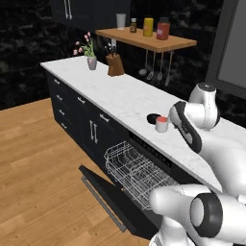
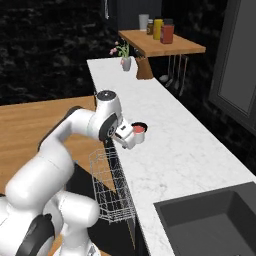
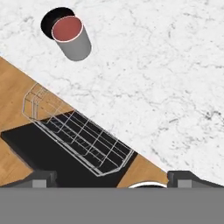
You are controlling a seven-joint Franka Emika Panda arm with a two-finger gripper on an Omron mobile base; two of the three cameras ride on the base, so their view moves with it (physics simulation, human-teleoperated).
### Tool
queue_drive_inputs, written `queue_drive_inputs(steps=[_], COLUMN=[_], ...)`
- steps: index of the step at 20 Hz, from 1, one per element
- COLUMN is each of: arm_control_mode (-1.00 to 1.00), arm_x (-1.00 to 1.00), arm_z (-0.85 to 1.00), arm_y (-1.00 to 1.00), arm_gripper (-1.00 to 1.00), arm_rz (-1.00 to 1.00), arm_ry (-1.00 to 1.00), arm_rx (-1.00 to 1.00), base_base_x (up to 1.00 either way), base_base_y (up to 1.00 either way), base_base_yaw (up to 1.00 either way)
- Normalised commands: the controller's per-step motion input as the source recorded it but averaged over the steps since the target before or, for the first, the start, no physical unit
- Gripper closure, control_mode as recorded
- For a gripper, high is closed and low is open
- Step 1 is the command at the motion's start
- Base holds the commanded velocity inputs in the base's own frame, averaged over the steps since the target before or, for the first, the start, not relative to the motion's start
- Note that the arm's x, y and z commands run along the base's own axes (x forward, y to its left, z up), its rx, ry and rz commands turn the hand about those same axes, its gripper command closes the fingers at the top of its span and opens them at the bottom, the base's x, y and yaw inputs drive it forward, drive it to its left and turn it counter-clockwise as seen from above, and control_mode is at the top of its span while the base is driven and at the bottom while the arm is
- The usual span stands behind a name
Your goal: Pick up the cup and bowl from the counter, place them in the dishwasher, and close the dishwasher door.
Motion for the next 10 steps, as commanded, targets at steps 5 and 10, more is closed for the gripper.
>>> queue_drive_inputs(steps=[5,10], arm_control_mode=[-1.0,-1.0], arm_x=[0.7,0.65], arm_z=[-0.06,-0.2], arm_y=[-0.3,-0.21], arm_gripper=[-1.0,-1.0], arm_rz=[-0.05,-0.06], arm_ry=[0.12,0.04], arm_rx=[0.0,0.02], base_base_x=[0.0,0.0], base_base_y=[0.0,0.0], base_base_yaw=[0.0,0.0])
